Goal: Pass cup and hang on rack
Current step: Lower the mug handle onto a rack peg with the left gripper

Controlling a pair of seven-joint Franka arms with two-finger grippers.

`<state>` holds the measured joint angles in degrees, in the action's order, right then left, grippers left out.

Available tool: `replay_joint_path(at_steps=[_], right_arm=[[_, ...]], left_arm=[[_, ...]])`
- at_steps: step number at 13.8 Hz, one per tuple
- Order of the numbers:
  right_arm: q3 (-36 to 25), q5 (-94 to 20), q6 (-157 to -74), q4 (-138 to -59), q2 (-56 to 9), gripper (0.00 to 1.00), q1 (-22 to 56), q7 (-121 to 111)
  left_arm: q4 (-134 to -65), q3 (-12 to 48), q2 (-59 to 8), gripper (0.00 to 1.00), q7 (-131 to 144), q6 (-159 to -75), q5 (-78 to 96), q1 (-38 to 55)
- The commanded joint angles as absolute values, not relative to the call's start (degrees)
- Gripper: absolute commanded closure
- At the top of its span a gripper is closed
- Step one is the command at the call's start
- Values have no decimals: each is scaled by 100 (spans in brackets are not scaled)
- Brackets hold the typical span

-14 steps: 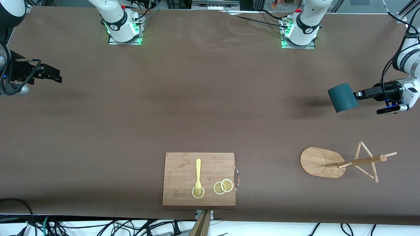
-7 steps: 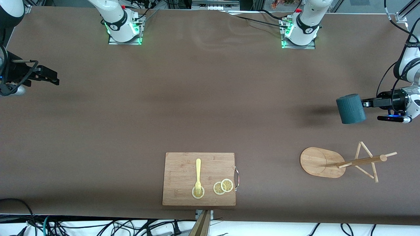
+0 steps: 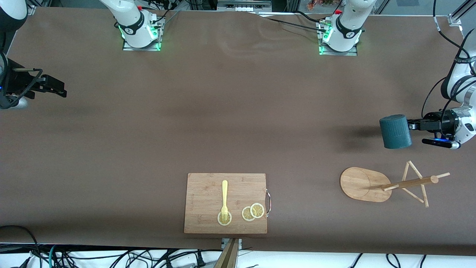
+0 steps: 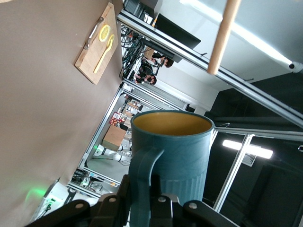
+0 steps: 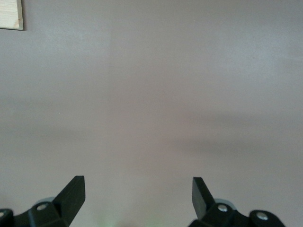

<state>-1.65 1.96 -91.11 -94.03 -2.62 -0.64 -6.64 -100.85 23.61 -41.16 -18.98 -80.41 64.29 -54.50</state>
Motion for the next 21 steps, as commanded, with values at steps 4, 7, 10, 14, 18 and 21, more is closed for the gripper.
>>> replay_joint_path(at_steps=[4,7,10,14,18,21], right_arm=[[-132,176,-9097,-9308,-290,0,-79,-606],[-123,176,-9114,-9290,-281,0,-79,-606],[-123,167,-9114,-9290,-290,0,-79,-598],[-123,167,-9114,-9290,-290,0,-79,-598],[-123,158,-9114,-9290,-290,0,-79,-598],[-123,158,-9105,-9290,-290,0,-79,-598]], left_arm=[[-9598,2382,-4438,100,-1371,-8208,6802,-5396],[-9598,2382,-4456,100,-1091,-8271,6890,-5361],[-9537,2382,-4526,100,-941,-8279,6882,-5361],[-9229,2373,-4562,100,-642,-8436,6856,-5361],[-9229,2364,-4544,100,-642,-8841,6794,-5326],[-9211,2338,-4535,100,-642,-8842,6785,-5326]])
